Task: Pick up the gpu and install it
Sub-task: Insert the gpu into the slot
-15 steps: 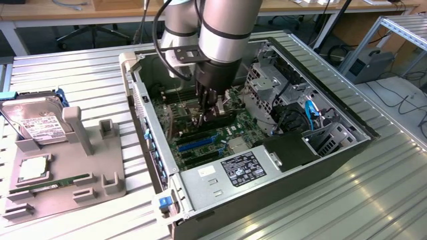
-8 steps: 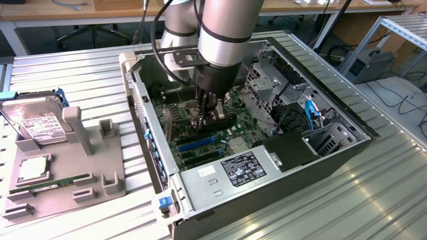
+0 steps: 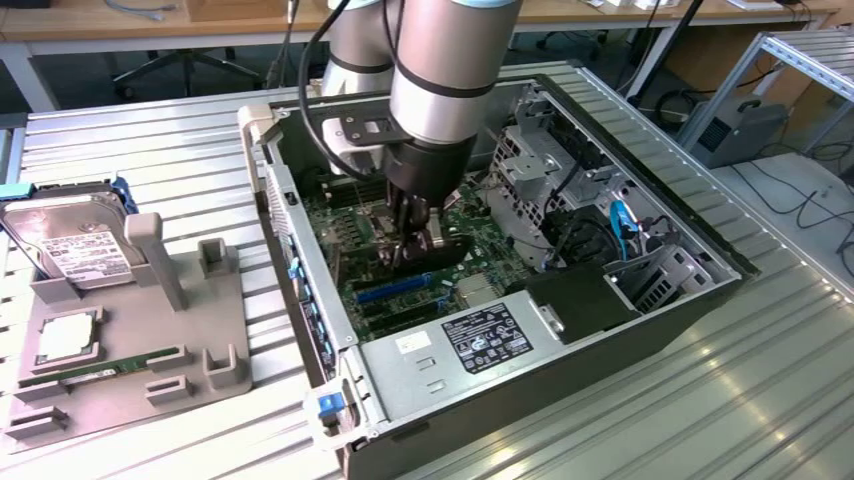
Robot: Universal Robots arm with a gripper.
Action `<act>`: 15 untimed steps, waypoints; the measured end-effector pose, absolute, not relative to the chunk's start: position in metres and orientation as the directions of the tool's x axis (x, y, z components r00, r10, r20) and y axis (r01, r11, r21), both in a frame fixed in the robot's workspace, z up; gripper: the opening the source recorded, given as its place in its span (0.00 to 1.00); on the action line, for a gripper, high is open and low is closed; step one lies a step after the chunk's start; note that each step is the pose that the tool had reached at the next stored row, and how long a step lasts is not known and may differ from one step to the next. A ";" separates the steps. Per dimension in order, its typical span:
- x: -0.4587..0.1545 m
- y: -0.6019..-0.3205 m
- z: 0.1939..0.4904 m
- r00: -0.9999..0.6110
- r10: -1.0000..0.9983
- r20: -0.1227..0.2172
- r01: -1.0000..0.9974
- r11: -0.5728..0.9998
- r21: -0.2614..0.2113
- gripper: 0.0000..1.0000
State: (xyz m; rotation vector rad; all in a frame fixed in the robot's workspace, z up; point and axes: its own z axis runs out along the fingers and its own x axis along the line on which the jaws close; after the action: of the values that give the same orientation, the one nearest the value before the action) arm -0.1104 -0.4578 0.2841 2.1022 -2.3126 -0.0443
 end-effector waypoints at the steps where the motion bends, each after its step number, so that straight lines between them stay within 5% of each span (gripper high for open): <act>1: -0.111 -0.458 0.284 -0.095 -0.995 -0.007 -0.995 0.095 0.032 0.28; 15: -0.117 -0.461 0.275 -0.096 -0.995 -0.006 -0.995 0.096 0.032 0.28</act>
State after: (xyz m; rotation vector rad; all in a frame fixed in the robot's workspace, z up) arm -0.1168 -0.4613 0.2753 2.1012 -2.3128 -0.0434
